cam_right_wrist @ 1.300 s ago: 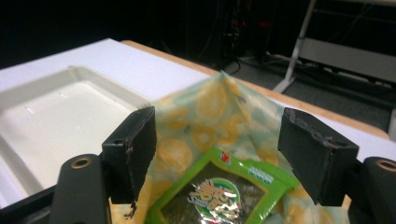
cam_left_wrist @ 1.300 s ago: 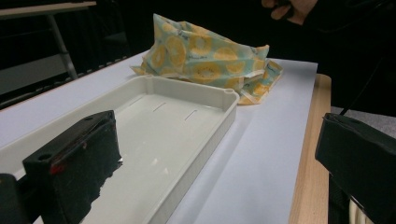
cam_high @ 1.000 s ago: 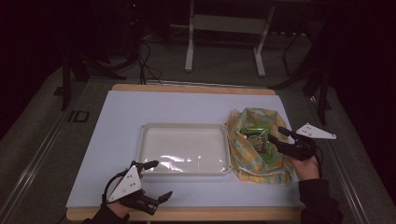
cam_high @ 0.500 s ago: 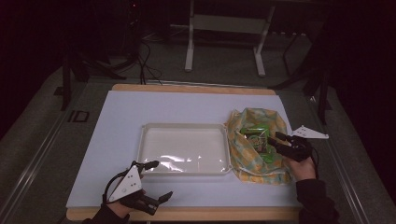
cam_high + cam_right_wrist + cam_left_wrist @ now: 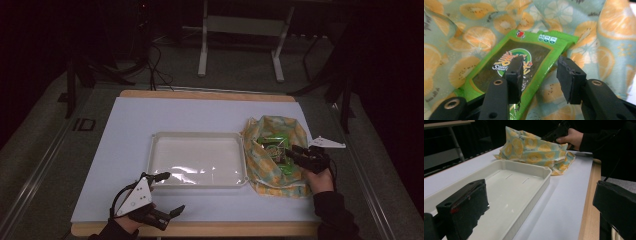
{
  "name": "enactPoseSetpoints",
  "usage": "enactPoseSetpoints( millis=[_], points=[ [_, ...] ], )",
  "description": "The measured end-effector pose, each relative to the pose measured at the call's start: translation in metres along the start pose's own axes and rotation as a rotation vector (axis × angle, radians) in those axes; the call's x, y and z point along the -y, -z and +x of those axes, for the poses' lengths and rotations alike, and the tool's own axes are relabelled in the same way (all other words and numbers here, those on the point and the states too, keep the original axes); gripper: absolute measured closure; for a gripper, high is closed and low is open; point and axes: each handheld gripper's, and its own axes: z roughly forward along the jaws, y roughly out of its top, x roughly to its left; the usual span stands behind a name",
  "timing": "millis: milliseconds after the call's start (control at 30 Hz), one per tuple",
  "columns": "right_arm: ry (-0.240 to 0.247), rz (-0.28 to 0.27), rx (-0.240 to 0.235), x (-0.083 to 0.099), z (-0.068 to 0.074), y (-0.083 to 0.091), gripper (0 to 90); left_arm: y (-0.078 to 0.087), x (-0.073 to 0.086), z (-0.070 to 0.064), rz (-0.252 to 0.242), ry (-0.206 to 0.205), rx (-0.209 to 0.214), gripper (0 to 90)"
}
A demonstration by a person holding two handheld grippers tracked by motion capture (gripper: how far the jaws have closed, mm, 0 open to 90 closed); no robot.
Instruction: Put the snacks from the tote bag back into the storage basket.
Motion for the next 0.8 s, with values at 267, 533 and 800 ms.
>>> enactPoseSetpoints(
  millis=[267,533,800],
  points=[
    [-0.016,0.054,-0.004,0.005,0.000,-0.012,56.3,0.000,0.000,0.001,0.001,0.003,-0.001,0.3],
    [-0.026,0.105,-0.007,0.012,0.000,-0.021,57.4,-0.001,0.000,0.001,0.002,0.000,-0.003,0.3],
    [-0.071,0.163,-0.037,0.011,-0.004,-0.025,58.0,0.000,0.000,0.000,0.003,0.001,-0.002,0.3]
  ],
)
